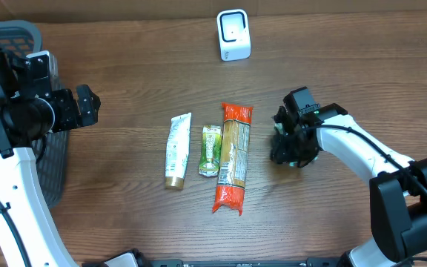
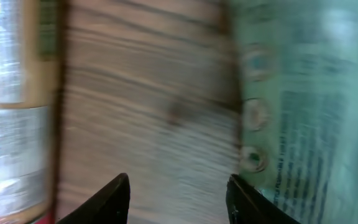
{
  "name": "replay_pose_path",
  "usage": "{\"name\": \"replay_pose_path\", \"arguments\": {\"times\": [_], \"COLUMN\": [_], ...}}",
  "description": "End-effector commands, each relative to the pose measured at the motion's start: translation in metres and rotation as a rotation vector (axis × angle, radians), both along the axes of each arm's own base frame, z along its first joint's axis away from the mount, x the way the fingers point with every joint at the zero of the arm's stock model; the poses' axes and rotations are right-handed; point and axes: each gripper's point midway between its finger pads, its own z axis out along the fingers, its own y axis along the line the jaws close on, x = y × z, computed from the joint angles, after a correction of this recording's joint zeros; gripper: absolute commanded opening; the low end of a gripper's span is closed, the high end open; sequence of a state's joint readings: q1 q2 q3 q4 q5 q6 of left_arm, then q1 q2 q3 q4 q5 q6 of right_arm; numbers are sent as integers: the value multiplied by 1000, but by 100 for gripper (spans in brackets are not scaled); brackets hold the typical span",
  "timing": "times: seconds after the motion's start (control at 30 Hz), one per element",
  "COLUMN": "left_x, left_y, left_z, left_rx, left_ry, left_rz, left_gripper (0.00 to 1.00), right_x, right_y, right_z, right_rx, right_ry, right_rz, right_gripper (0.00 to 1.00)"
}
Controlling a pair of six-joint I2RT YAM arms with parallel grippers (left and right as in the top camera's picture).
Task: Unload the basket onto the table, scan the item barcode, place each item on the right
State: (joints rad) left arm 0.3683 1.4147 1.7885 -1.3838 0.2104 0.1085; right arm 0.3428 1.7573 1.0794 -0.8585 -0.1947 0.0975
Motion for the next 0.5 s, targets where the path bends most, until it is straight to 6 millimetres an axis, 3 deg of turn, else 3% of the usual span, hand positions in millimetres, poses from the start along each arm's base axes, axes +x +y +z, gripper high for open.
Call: {"name": "replay_pose_path", "arguments": {"times": [0.0, 0.1, 0.23, 0.33, 0.47], "left_x": [2, 2, 2, 2, 2], "left_y": [-1, -1, -1, -1, -1], "left_z": [4, 4, 4, 4, 4], "left_rx": [-3, -2, -3, -3, -3], "left_ry": [-15, -15, -15, -15, -15], "left_rz": [-19, -19, -19, -19, -19], "left_gripper": [99, 100, 100, 100, 100], "right_x": [13, 22, 30, 39, 54], "right_y": [-34, -51, -43, -39, -54], "right_z": [-2, -1, 10, 35, 71], "right_rx": [-144, -144, 12, 148, 291], "right_ry": [-46, -50, -37, -51, -108], "right_rz": [-105, -189, -171, -168, -255], "right_gripper": [51, 51, 63, 64, 64]}}
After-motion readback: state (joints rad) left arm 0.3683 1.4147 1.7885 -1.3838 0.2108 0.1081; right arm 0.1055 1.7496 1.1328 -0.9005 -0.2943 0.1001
